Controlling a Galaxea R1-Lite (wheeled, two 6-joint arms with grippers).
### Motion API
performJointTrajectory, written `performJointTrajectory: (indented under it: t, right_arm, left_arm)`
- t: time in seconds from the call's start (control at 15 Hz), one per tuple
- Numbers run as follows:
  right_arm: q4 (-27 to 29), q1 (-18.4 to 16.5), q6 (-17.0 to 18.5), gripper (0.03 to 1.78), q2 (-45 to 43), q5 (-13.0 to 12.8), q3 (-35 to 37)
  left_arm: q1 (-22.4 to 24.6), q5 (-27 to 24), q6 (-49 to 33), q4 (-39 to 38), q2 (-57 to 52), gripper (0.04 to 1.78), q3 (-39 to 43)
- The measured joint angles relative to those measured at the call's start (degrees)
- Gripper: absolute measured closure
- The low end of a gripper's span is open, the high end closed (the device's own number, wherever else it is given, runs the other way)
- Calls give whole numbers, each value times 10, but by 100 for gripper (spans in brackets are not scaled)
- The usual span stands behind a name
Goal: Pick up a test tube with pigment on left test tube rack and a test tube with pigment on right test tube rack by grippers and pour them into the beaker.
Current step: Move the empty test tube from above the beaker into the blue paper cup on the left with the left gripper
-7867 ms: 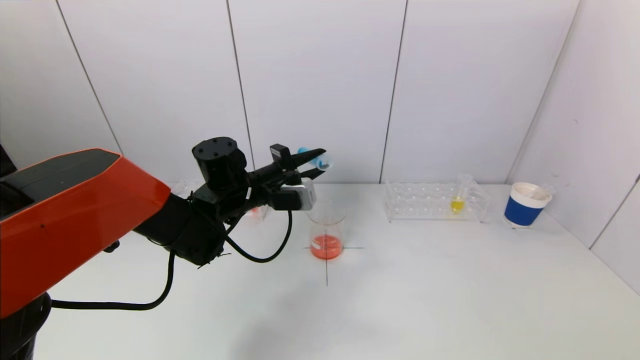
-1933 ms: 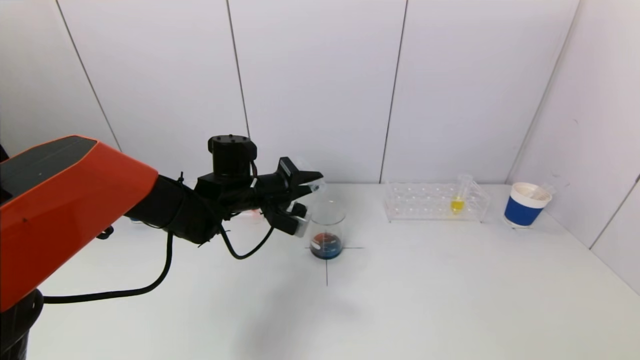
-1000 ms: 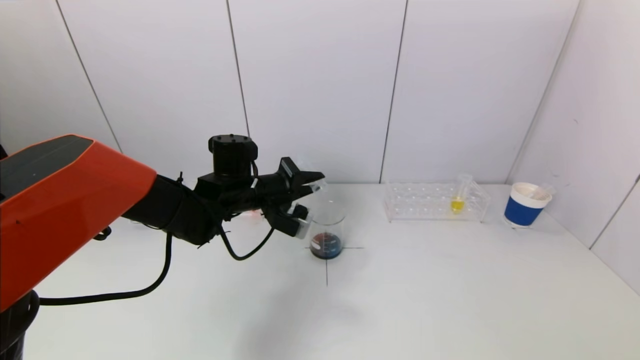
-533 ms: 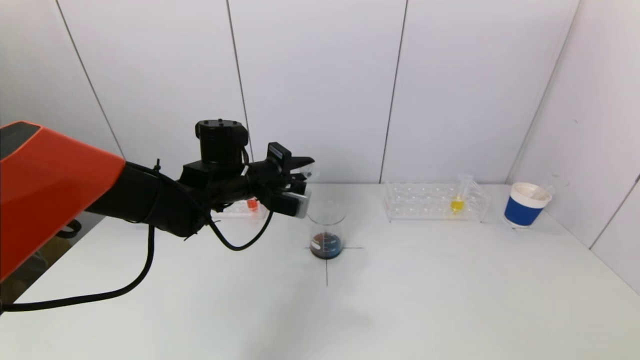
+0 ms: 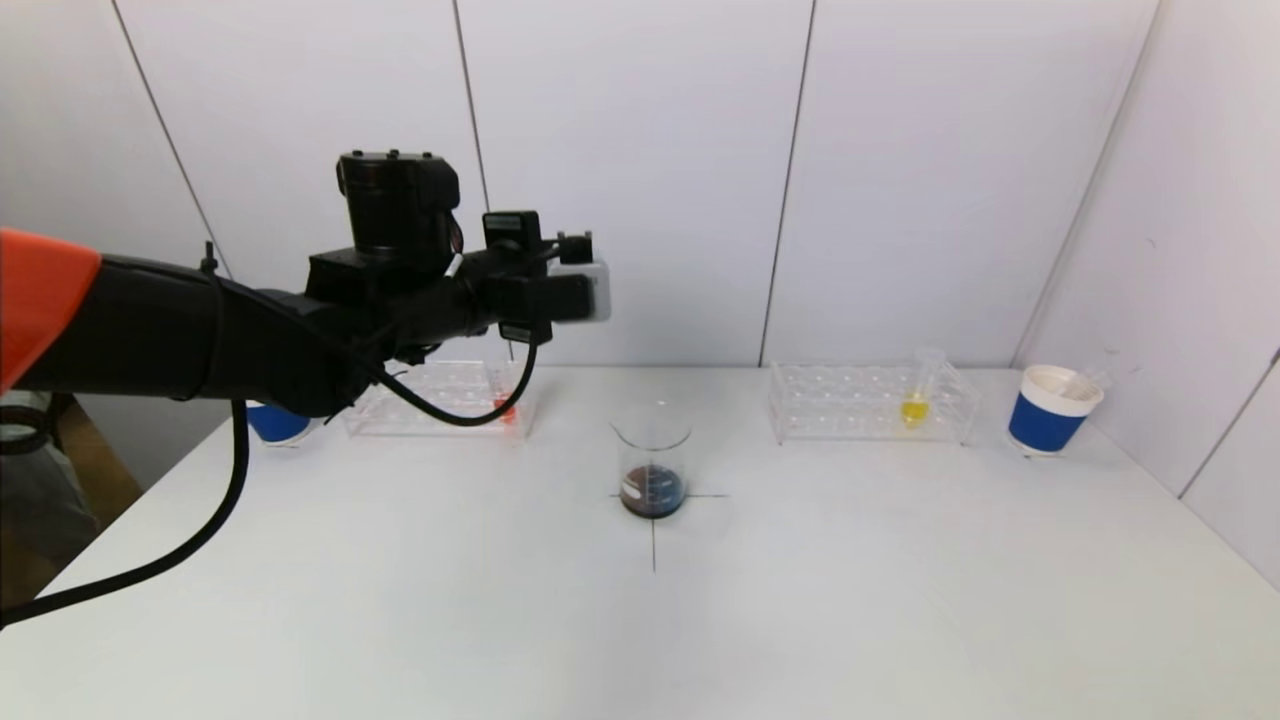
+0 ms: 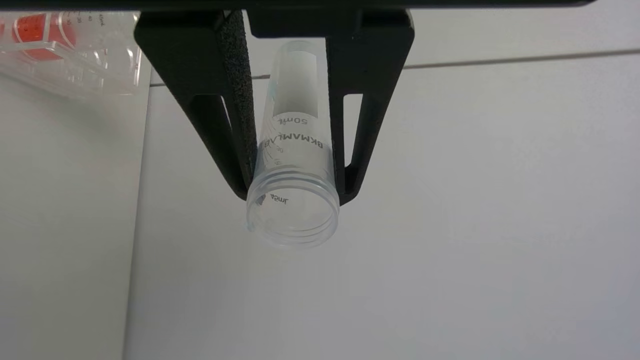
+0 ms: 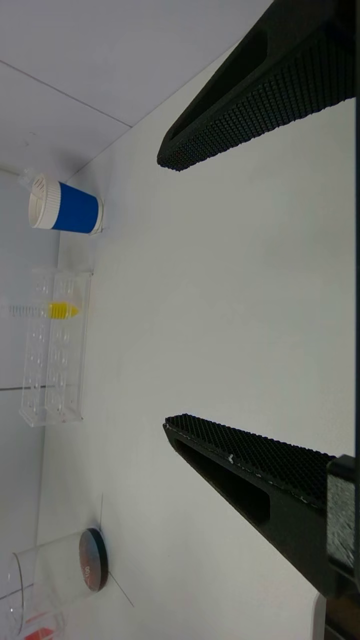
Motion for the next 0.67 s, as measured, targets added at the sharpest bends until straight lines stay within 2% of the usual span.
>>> performJointTrajectory:
  t: [0.33,0.67]
  right_arm:
    - [0,0,0,4,0,0,0]
    - [0,0,0,4,0,0,0]
  left_arm:
    - [11,97,-163,111,-9,139,-170]
    - [67,155,-330,263,-6,139,-338]
